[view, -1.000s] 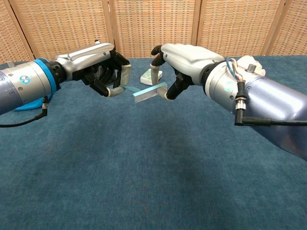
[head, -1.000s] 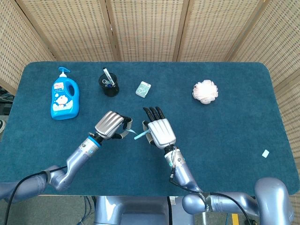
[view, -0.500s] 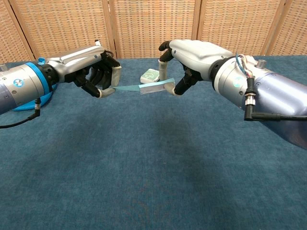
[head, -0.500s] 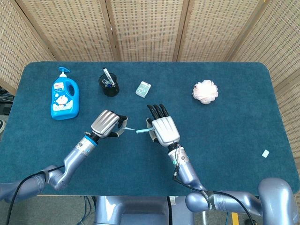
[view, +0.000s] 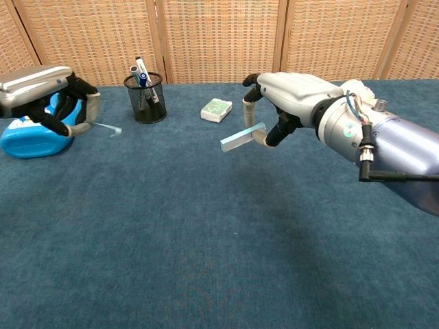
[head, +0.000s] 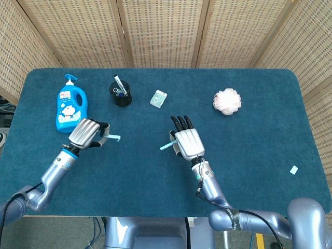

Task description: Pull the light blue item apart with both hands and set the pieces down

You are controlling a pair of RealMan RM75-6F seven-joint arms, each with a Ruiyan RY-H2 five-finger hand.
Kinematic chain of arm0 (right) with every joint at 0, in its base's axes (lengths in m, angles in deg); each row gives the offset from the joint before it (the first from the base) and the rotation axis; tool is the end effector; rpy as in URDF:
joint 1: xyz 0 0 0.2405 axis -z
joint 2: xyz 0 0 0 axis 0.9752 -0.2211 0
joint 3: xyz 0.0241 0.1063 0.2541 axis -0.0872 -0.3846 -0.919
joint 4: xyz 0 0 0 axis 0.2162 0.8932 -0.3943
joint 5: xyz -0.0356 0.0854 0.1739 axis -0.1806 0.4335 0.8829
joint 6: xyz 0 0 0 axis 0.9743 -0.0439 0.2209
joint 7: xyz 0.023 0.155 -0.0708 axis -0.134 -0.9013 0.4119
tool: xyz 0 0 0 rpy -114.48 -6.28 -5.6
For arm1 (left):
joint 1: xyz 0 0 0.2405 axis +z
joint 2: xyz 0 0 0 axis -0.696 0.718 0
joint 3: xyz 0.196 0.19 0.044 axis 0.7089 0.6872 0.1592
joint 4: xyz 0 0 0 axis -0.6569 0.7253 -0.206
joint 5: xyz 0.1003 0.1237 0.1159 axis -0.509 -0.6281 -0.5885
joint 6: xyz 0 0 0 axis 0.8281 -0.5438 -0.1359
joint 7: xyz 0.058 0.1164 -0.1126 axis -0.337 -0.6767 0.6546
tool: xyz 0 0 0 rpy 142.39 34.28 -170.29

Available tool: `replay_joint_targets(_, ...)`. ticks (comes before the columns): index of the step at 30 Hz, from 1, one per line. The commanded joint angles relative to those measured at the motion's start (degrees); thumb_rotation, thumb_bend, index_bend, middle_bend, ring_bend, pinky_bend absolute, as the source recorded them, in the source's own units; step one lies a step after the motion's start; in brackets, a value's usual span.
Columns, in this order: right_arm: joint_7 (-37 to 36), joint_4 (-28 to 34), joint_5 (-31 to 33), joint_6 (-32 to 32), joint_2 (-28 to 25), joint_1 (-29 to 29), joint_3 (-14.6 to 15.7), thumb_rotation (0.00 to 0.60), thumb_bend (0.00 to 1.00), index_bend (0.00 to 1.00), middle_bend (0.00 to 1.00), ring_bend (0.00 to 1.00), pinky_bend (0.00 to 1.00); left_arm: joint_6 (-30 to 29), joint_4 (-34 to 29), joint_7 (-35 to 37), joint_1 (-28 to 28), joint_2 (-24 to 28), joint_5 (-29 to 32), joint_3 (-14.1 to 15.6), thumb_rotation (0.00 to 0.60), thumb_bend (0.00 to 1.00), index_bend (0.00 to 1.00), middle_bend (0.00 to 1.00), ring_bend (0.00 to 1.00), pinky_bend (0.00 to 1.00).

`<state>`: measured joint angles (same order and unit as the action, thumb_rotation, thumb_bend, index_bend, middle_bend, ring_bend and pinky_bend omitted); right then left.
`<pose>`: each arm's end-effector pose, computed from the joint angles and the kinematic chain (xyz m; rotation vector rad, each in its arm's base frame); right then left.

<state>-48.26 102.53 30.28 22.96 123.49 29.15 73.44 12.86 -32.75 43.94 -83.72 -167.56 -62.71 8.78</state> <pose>-0.0809 -0.3818 -0.0382 1.7300 -0.8947 1.0465 -0.2229 0.4031 0.0433 -1.8560 -0.7633 -1.0829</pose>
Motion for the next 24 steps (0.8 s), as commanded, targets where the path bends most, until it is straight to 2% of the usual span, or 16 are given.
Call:
replay_joint_targets(1,0.3,-1.4,0.3,0.6,1.0,-0.3,0.3,0.600,0.61,0.59,0.07,0.00,0.00,-0.6,1.5,-1.8,2.0,2.1,-0.2,1.5,0.600,0.39,0.55,0.41,0.54,0.62)
replay_joint_targets(3,0.5,-2.7,0.6,1.0,2.0,-0.7,0.1,0.600,0.60,0.60,0.07,0.00,0.00,-0.9,0.9,-4.4,3.0,3.3,0.6,1.6,0.600,0.29,0.44,0.24,0.40,0.55)
replay_joint_targets(5,0.6,-3.5,0.6,1.1,2.5,-0.8,0.0,0.600,0.57,0.54,0.07,0.00,0.00,-0.7,0.1,-6.1,3.5,4.1,1.3,1.4,0.600,0.23,0.37,0.14,0.32,0.47)
replay_joint_targets(7,1.0,-3.8,1.4,1.4,2.7,-0.8,-0.1,0.600,0.43,0.37,0.05,0.00,0.00,-0.1,-1.1,-7.8,3.8,5.1,2.4,1.0,0.600,0.15,0.26,0.04,0.19,0.35)
replay_joint_targets(8,1.2,-3.6,2.0,1.5,2.7,-0.8,-0.3,0.600,0.29,0.24,0.03,0.00,0.00,-0.1,-1.6,-8.4,4.0,5.5,2.8,0.7,0.600,0.11,0.19,0.00,0.12,0.29)
replay_joint_targets(10,1.2,-3.1,2.5,1.2,2.6,-0.7,-0.9,0.600,0.09,0.08,0.00,0.00,0.00,0.0,-2.7,-9.1,4.2,6.3,3.4,0.3,0.600,0.05,0.11,0.00,0.05,0.23)
replay_joint_targets(11,1.2,-2.7,2.5,1.0,2.4,-0.6,-1.1,0.600,0.03,0.03,0.00,0.00,0.00,0.0,-3.2,-9.4,4.4,6.7,3.7,0.2,0.600,0.02,0.07,0.00,0.02,0.20)
replay_joint_targets(14,0.9,-0.5,2.2,-0.1,1.0,-0.1,-1.9,0.600,0.00,0.00,0.00,0.00,0.00,-0.5,-5.1,-9.7,5.0,8.3,4.2,-0.3,0.600,0.00,0.00,0.00,0.00,0.15)
replay_joint_targets(19,-0.9,5.0,-1.5,-3.0,-5.1,2.6,-1.9,0.600,0.00,0.00,0.00,0.00,0.00,-3.5,-9.4,-8.9,7.8,12.2,5.0,-0.6,0.600,0.00,0.00,0.00,0.00,0.09)
replay_joint_targets(22,-4.3,5.6,-7.2,-5.6,-9.8,5.3,-0.4,0.600,0.00,0.00,0.00,0.00,0.00,-6.3,-12.4,-8.0,10.4,14.9,5.4,-0.4,0.600,0.00,0.00,0.00,0.00,0.03)
replay_joint_targets(23,-7.3,4.5,-11.1,-7.8,-13.2,7.8,1.1,0.600,0.00,0.00,0.00,0.00,0.00,-8.8,-14.2,-7.1,12.8,16.5,6.2,-0.4,0.600,0.00,0.00,0.00,0.00,0.01)
replay_joint_targets(24,-9.2,4.2,-12.8,-8.0,-14.3,8.5,1.9,0.600,0.00,0.00,0.00,0.00,0.00,-9.5,-15.0,-6.9,13.5,17.1,6.2,-0.2,0.600,0.00,0.00,0.00,0.00,0.00)
